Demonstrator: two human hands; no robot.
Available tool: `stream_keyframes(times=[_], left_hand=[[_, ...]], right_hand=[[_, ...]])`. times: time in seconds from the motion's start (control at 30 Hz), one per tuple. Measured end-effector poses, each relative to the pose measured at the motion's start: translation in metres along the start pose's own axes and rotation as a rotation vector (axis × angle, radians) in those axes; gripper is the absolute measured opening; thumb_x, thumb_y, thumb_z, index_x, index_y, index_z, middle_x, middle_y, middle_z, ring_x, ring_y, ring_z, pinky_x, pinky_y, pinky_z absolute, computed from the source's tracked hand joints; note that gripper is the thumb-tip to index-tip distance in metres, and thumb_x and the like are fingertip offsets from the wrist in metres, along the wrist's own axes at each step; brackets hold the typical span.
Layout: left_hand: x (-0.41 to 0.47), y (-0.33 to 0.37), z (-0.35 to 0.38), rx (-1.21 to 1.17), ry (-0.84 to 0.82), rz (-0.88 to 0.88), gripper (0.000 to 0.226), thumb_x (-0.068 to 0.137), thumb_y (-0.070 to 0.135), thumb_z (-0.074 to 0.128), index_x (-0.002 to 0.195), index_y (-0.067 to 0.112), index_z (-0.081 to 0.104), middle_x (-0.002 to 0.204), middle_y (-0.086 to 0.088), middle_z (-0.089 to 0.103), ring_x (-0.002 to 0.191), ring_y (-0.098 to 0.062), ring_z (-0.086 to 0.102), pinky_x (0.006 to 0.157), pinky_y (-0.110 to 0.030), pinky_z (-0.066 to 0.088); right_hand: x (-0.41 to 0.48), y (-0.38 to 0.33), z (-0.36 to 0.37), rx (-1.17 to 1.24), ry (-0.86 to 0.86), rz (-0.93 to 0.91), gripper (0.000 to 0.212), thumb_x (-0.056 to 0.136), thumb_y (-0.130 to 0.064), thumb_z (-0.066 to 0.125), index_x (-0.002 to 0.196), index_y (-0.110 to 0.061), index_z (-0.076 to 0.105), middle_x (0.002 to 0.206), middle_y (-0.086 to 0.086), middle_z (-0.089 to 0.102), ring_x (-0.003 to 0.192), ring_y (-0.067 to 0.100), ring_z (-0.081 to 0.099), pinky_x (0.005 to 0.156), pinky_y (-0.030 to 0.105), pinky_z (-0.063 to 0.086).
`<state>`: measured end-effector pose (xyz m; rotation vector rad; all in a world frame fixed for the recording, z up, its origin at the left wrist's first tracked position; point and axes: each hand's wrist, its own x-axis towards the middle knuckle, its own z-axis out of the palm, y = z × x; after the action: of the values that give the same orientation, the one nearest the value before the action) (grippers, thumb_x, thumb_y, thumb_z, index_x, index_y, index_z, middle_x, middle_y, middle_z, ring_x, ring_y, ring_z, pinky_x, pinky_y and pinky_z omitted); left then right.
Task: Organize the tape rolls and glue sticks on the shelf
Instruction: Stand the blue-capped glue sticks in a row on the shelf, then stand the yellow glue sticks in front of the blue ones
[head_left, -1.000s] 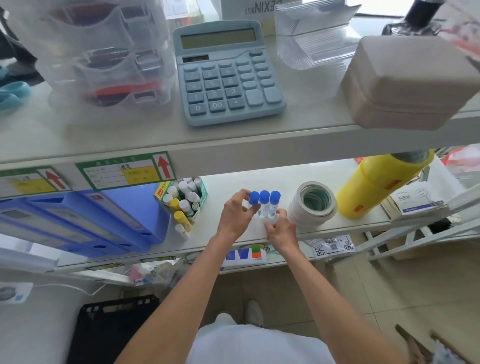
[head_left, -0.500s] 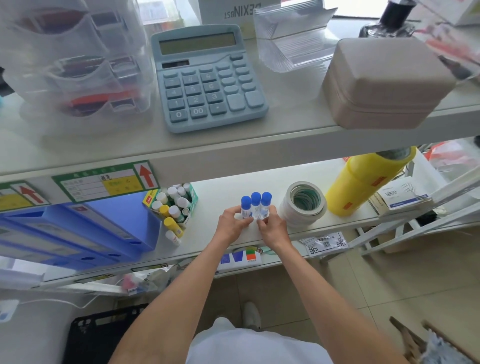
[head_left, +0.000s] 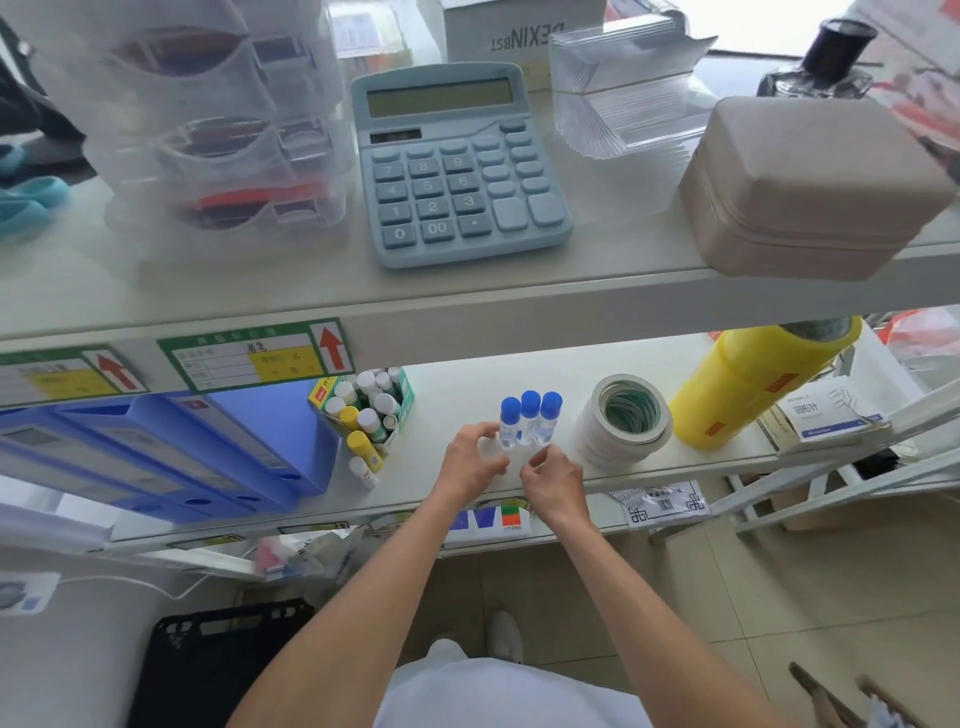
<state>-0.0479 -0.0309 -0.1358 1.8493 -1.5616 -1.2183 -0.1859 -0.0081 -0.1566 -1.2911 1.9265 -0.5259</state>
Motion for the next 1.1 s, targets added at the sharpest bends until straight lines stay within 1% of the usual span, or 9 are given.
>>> stream_keyframes(times=[0.1,0.23,0.33,0.4,0.47,0.63,0.8,0.97,1.1], left_hand=[[-0.010,-0.010,-0.015,-0.028,0.033,-0.014,0.047,0.086,0.008,0.067,0.132,0.017,0.058,0.123,-0.003,0.062,0.081,-0.015,0.071,0.058,-0.011,0.050],[-0.023,-0.012,-0.050,0.061,0.139,0.019,0.027,0.088,0.017,0.067,0.115,0.016,0.066,0.105,0.002,0.071,0.060,-0.009,0.071,0.057,-0.015,0.052],[-0.033,-0.007,-0.083,0.157,0.348,0.052,0.015,0.088,0.020,0.069,0.102,0.015,0.068,0.091,0.004,0.071,0.067,-0.010,0.068,0.059,-0.020,0.053],[-0.036,-0.007,-0.104,0.202,0.514,0.045,0.011,0.088,0.022,0.069,0.097,0.014,0.068,0.084,0.003,0.070,0.072,-0.011,0.066,0.058,-0.018,0.048],[-0.036,-0.009,-0.122,0.215,0.618,0.012,0.013,0.088,0.029,0.067,0.095,0.017,0.067,0.082,0.002,0.070,0.073,-0.016,0.065,0.060,-0.024,0.050],[-0.028,-0.030,-0.143,0.363,0.460,-0.145,0.040,0.077,0.031,0.074,0.112,0.020,0.059,0.093,-0.006,0.070,0.089,-0.027,0.064,0.071,-0.036,0.054],[-0.032,-0.041,-0.139,0.379,0.506,-0.065,0.041,0.079,0.014,0.074,0.116,0.020,0.058,0.096,-0.011,0.066,0.091,-0.030,0.064,0.072,-0.037,0.055],[-0.052,-0.040,-0.137,0.423,0.566,-0.035,0.058,0.074,0.025,0.084,0.122,0.024,0.051,0.100,-0.007,0.054,0.084,-0.024,0.058,0.068,-0.036,0.056],[-0.076,-0.044,-0.129,0.461,0.616,-0.069,0.053,0.075,0.039,0.083,0.114,0.019,0.053,0.099,-0.004,0.054,0.081,-0.021,0.058,0.059,-0.031,0.052]], right_hand=[[-0.006,-0.003,0.017,-0.073,-0.096,-0.101,0.011,0.096,-0.019,0.063,0.099,-0.009,0.067,0.090,0.004,0.068,0.082,0.018,0.066,0.079,0.034,0.060],[-0.008,-0.017,0.037,-0.097,-0.161,-0.170,0.014,0.095,-0.017,0.063,0.106,-0.009,0.066,0.095,0.005,0.068,0.086,0.018,0.067,0.081,0.033,0.061],[-0.008,-0.030,0.049,-0.114,-0.196,-0.210,0.015,0.097,-0.015,0.061,0.110,-0.008,0.062,0.099,0.007,0.068,0.088,0.020,0.066,0.078,0.030,0.059],[-0.009,-0.036,0.056,-0.128,-0.204,-0.216,0.016,0.097,-0.015,0.059,0.111,-0.009,0.061,0.100,0.007,0.067,0.088,0.021,0.066,0.080,0.034,0.060],[-0.008,-0.038,0.060,-0.156,-0.207,-0.207,0.016,0.095,-0.014,0.057,0.111,-0.009,0.060,0.099,0.007,0.066,0.089,0.023,0.065,0.080,0.037,0.059],[-0.003,-0.035,0.058,-0.170,-0.224,-0.182,0.017,0.092,-0.012,0.058,0.109,-0.009,0.058,0.098,0.008,0.063,0.089,0.026,0.064,0.082,0.042,0.060],[-0.003,-0.031,0.059,-0.144,-0.227,-0.192,0.017,0.093,-0.013,0.061,0.109,-0.009,0.058,0.098,0.007,0.062,0.090,0.024,0.063,0.083,0.041,0.060],[-0.004,-0.028,0.055,-0.120,-0.236,-0.206,0.018,0.093,-0.013,0.060,0.110,-0.007,0.059,0.099,0.008,0.063,0.091,0.025,0.063,0.079,0.035,0.056],[-0.005,-0.029,0.055,-0.116,-0.233,-0.214,0.016,0.094,-0.013,0.060,0.108,-0.006,0.060,0.096,0.007,0.063,0.090,0.024,0.063,0.076,0.032,0.054]])
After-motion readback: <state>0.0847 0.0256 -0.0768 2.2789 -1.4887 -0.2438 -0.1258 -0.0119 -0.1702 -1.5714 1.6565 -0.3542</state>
